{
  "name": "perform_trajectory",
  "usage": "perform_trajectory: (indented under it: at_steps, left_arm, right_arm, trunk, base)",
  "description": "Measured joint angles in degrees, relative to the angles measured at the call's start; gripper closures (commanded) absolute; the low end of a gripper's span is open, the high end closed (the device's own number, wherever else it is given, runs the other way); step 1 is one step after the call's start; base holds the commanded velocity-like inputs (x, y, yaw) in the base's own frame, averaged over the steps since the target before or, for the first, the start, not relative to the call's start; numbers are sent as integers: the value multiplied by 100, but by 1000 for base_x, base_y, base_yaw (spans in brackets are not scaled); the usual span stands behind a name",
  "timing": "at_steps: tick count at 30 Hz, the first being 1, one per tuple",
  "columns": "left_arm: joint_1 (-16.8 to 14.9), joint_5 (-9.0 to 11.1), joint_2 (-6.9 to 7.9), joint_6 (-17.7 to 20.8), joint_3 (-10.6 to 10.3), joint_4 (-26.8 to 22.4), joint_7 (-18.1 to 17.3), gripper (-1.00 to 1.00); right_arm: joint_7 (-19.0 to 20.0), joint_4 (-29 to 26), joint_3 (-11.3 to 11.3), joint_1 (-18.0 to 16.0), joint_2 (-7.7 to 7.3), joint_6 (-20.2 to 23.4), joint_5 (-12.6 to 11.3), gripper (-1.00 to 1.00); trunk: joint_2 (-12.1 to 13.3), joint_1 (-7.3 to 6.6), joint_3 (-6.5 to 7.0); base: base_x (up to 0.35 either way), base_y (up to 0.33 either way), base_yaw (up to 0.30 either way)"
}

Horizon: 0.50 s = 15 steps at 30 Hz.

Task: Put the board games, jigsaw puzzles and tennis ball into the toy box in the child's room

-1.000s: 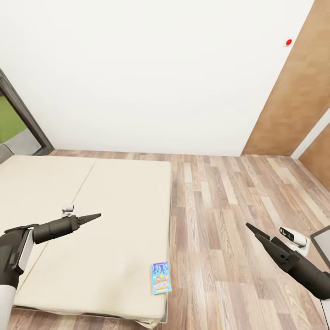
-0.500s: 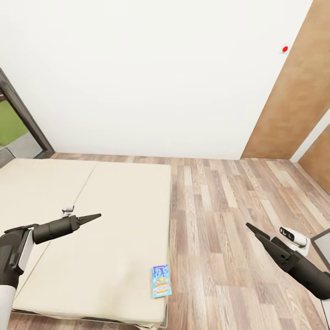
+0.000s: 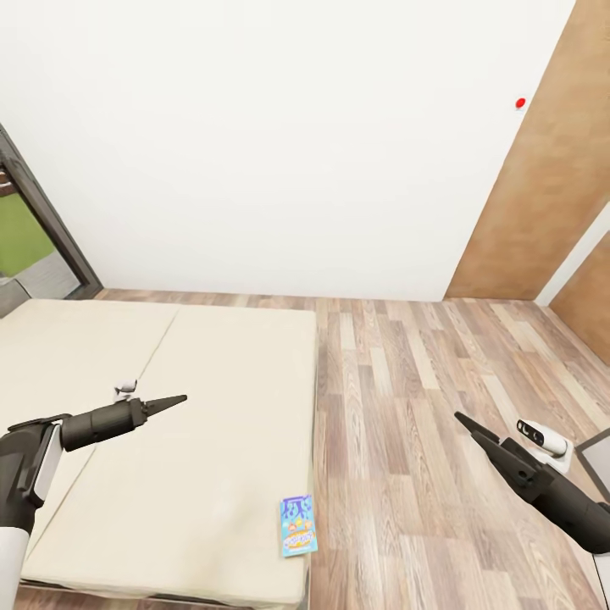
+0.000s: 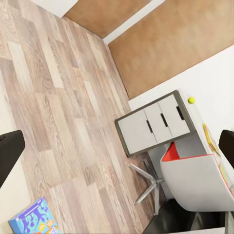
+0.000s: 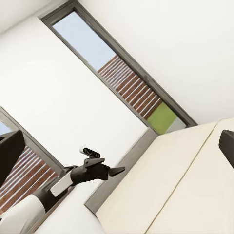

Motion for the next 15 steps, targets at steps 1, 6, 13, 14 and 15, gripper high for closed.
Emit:
perform_trajectory:
  at_steps: [1, 6, 13, 14, 15]
  left_arm:
    - [0, 0, 1, 0, 0, 0, 0, -100]
    - [0, 0, 3, 0, 0, 0, -1, -100]
    - [0, 0, -1, 0, 0, 0, -1, -100]
    - [0, 0, -1, 0, 0, 0, -1, -100]
    - [0, 0, 0, 0, 0, 0, -1, -100]
  right_arm:
    - [0, 0, 0, 0, 1, 0, 0, -100]
    - [0, 0, 0, -1, -3, 0, 0, -100]
    - [2, 0, 0, -1, -5, 0, 0, -100]
    - [1, 0, 0, -1, -4, 0, 0, -100]
    - [1, 0, 0, -1, -5, 0, 0, -100]
  trunk:
    - [0, 0, 10]
    - [0, 0, 57]
    - [0, 0, 124]
    - [0, 0, 133]
    - [0, 0, 143]
  base:
    - [0, 0, 0]
    - [0, 0, 0]
    - [0, 0, 0]
    - [0, 0, 0]
    - [0, 0, 0]
